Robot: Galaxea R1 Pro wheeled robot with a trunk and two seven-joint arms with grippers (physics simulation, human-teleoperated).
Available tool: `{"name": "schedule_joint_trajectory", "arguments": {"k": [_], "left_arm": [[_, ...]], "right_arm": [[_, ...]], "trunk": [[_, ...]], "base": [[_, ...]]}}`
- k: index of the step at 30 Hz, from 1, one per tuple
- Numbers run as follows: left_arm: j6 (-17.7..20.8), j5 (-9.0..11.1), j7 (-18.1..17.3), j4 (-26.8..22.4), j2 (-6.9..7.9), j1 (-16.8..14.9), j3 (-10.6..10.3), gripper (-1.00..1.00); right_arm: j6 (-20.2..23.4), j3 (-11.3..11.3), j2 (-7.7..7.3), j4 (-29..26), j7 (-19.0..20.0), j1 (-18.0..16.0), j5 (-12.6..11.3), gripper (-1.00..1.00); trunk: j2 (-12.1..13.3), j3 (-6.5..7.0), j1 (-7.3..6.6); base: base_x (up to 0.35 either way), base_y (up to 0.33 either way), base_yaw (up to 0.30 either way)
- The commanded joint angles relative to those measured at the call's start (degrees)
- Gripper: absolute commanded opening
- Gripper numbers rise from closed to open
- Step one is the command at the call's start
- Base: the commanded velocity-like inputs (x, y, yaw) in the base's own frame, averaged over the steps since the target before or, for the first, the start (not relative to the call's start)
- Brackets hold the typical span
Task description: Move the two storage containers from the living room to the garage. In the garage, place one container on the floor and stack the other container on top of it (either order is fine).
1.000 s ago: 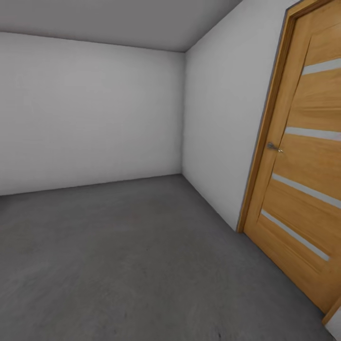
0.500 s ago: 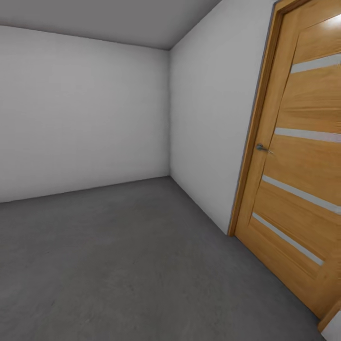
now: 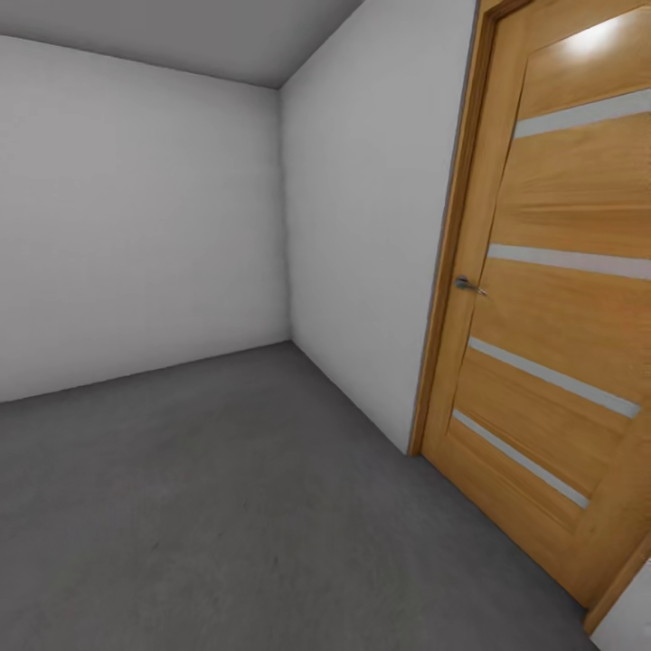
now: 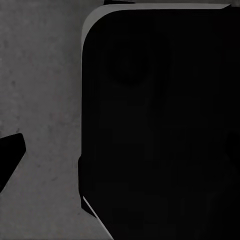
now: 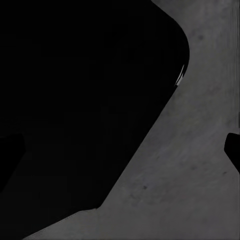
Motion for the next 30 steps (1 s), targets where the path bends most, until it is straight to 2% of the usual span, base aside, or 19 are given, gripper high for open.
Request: {"name": "schedule_joint_trajectory", "arguments": {"k": [1, 25, 30], "left_arm": [[-0.11, 0.33, 0.02, 0.01, 0.0, -0.01, 0.03, 1.0], [-0.11, 0.36, 0.02, -0.01, 0.0, -0.01, 0.03, 1.0], [-0.11, 0.36, 0.02, 0.01, 0.0, -0.01, 0.03, 1.0]], "right_arm": [[-0.19, 0.25, 0.0, 0.0, 0.01, -0.01, -0.21, 1.0], [-0.19, 0.24, 0.06, 0.0, 0.01, -0.01, -0.21, 1.0], [-0.19, 0.24, 0.06, 0.0, 0.01, -0.01, -0.21, 1.0]], "trunk": [[-0.02, -0.04, 0.03], [-0.02, -0.04, 0.03], [-0.02, -0.04, 0.03]], "base": [[0.324, 0.0, -0.242], [0.324, 0.015, -0.241], [0.324, 0.098, -0.105]]}}
